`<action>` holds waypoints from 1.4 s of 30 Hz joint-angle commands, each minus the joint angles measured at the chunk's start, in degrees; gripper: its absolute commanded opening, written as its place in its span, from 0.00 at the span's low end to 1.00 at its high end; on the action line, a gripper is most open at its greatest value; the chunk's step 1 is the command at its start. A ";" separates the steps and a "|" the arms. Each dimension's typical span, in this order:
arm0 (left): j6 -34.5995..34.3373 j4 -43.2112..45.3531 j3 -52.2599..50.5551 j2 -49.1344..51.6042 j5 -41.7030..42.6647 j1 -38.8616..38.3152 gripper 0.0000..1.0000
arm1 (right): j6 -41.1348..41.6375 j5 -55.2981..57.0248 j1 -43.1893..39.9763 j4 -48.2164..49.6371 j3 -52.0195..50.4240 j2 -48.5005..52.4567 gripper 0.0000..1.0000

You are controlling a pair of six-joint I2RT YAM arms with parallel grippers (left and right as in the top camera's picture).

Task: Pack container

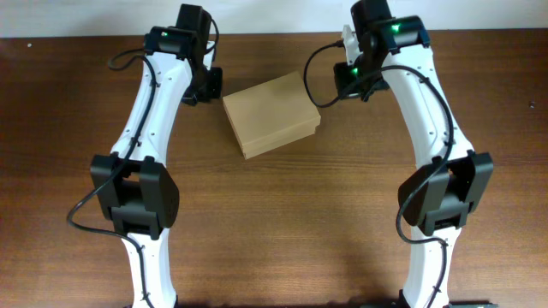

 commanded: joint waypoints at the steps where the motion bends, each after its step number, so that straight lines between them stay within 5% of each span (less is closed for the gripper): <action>1: -0.52 0.79 0.79 0.04 -0.39 -0.39 0.13 | -0.37 -0.35 0.26 2.01 -4.52 0.90 0.04; 12: -0.50 1.20 0.79 4.98 1.57 -0.48 0.13 | -0.17 -7.32 0.57 8.70 -14.27 1.05 0.04; 42: 1.22 4.22 1.01 6.99 2.01 -0.26 0.14 | -0.83 -11.17 6.16 9.42 -13.90 1.03 0.04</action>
